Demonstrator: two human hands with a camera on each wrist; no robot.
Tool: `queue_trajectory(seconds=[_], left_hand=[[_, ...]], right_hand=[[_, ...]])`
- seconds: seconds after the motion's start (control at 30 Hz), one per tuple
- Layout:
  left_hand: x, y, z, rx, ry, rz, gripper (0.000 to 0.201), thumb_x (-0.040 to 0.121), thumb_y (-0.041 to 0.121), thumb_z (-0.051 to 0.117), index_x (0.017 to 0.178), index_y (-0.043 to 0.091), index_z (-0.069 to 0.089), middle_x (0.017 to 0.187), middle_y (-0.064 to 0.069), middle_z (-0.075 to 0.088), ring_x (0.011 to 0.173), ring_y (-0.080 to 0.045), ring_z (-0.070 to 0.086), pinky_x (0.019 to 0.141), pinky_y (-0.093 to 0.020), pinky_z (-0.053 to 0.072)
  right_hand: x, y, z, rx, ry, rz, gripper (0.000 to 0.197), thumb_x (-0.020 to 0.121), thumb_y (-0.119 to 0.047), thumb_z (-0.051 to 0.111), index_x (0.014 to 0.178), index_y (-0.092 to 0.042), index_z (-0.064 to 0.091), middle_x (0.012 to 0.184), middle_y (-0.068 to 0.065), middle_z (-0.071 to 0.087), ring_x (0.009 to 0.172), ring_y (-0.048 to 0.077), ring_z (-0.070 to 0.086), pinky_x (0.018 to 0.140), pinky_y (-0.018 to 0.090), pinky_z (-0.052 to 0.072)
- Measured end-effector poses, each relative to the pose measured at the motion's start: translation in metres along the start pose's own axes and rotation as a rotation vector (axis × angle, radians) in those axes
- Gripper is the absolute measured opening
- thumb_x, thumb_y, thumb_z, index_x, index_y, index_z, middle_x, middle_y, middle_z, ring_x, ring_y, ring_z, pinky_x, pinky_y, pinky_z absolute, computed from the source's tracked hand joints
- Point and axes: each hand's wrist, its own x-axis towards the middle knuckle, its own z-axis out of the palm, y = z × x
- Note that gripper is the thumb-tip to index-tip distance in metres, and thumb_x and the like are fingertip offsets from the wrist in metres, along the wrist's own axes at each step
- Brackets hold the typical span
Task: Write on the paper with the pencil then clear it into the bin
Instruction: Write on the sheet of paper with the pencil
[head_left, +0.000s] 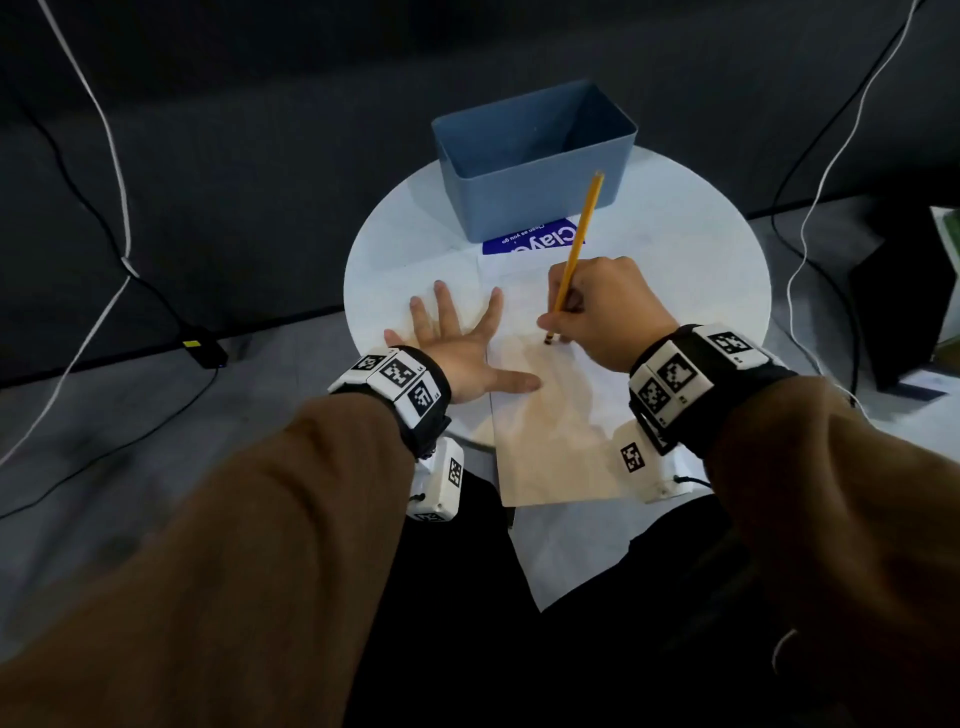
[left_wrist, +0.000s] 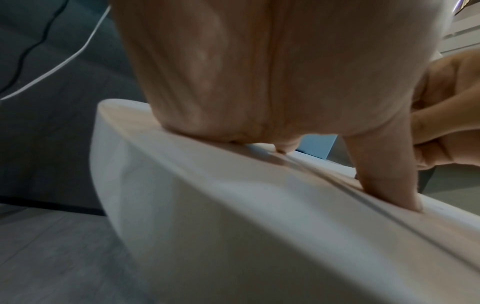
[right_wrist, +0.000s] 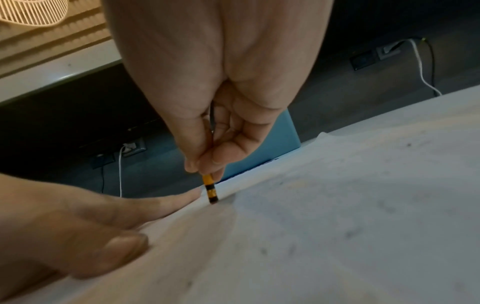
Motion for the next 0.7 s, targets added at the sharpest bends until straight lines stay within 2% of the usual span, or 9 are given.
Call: queue_trajectory(seconds=[0.1, 0.27, 0.37, 0.5, 0.7], left_hand=[[0.001, 0.0, 0.0, 0.009, -0.002, 0.003, 0.12, 0.066, 0.091, 0.052, 0.146, 0.052, -0.028, 0.152, -0.012, -0.045, 0.143, -0.043, -0.034, 0.111, -0.073, -0.008], [0.0, 0.0, 0.001, 0.018, 0.0, 0.005, 0.121, 0.065, 0.093, 0.051, 0.146, 0.051, -0.028, 0.152, -0.014, -0.044, 0.143, -0.044, -0.033, 0.11, -0.074, -0.006], [0.0, 0.0, 0.001, -0.009, -0.002, 0.003, 0.121, 0.065, 0.091, 0.054, 0.146, 0.052, -0.027, 0.152, -0.012, -0.045, 0.142, -0.043, -0.034, 0.11, -0.074, -0.008], [0.001, -0.001, 0.001, -0.016, -0.004, 0.005, 0.121, 0.065, 0.091, 0.055, 0.145, 0.053, -0.028, 0.151, -0.011, -0.047, 0.142, -0.042, -0.036, 0.11, -0.073, -0.01], [0.001, -0.001, 0.002, 0.01, 0.008, 0.011, 0.121, 0.064, 0.094, 0.051, 0.146, 0.052, -0.027, 0.153, -0.014, -0.044, 0.143, -0.044, -0.032, 0.11, -0.075, -0.006]], right_hand=[[0.0, -0.002, -0.002, 0.016, 0.017, -0.007, 0.02, 0.085, -0.016, 0.08, 0.074, -0.01, 0.065, 0.071, 0.003, 0.069, 0.073, 0.019, 0.067, 0.077, 0.039, 0.057], [-0.003, -0.017, 0.013, 0.057, -0.053, -0.084, 0.021, 0.084, -0.016, 0.08, 0.072, -0.011, 0.064, 0.07, 0.001, 0.069, 0.069, 0.015, 0.067, 0.074, 0.034, 0.056], [0.0, -0.007, 0.004, -0.003, -0.017, -0.009, 0.022, 0.085, -0.016, 0.08, 0.071, -0.012, 0.063, 0.069, 0.0, 0.066, 0.07, 0.014, 0.064, 0.073, 0.032, 0.054], [-0.001, 0.003, -0.011, -0.041, 0.027, 0.076, 0.019, 0.087, -0.016, 0.078, 0.075, -0.011, 0.064, 0.072, 0.004, 0.067, 0.075, 0.021, 0.066, 0.073, 0.033, 0.054], [-0.005, -0.021, 0.013, 0.028, -0.045, -0.059, 0.02, 0.086, -0.018, 0.078, 0.075, -0.01, 0.064, 0.072, 0.003, 0.069, 0.073, 0.019, 0.066, 0.074, 0.034, 0.054]])
